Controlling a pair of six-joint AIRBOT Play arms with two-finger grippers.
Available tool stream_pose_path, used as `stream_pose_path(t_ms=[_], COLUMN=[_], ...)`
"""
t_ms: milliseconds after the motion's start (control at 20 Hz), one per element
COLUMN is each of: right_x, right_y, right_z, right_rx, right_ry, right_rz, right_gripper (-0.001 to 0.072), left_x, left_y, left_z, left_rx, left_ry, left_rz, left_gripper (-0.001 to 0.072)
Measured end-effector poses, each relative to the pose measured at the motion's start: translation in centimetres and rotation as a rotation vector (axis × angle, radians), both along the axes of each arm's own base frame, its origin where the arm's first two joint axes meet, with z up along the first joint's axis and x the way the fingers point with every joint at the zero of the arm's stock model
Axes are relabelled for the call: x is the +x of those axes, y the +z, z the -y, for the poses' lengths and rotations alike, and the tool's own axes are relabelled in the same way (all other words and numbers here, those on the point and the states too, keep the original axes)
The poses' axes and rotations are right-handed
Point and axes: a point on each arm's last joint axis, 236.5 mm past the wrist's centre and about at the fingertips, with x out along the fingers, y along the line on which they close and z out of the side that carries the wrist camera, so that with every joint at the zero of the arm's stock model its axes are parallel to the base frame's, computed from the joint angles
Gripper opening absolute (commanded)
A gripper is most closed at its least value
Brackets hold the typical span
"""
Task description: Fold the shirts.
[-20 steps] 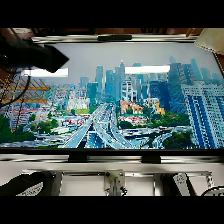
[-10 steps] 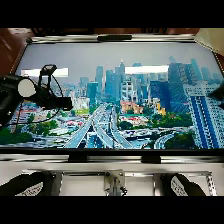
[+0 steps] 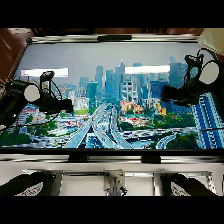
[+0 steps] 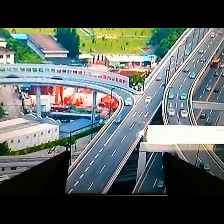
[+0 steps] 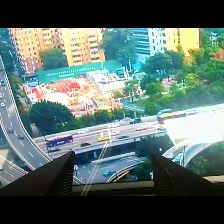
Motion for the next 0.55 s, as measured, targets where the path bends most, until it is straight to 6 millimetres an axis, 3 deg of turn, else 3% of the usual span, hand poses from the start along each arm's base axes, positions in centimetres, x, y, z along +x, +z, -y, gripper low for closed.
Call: stream_pose_path(t_ms=[550], right_x=[0.36], right_y=[-0.43], right_z=[-0.64], right_rx=[-0.004], right_ry=[0.015], right_rz=[0.002], right_gripper=[0.0584], left_x=[0.01], left_y=[-0.05], left_z=[-0.01], left_rx=[-0.001], left_ry=[0.007], left_rz=[0.0], left_gripper=[0.0711])
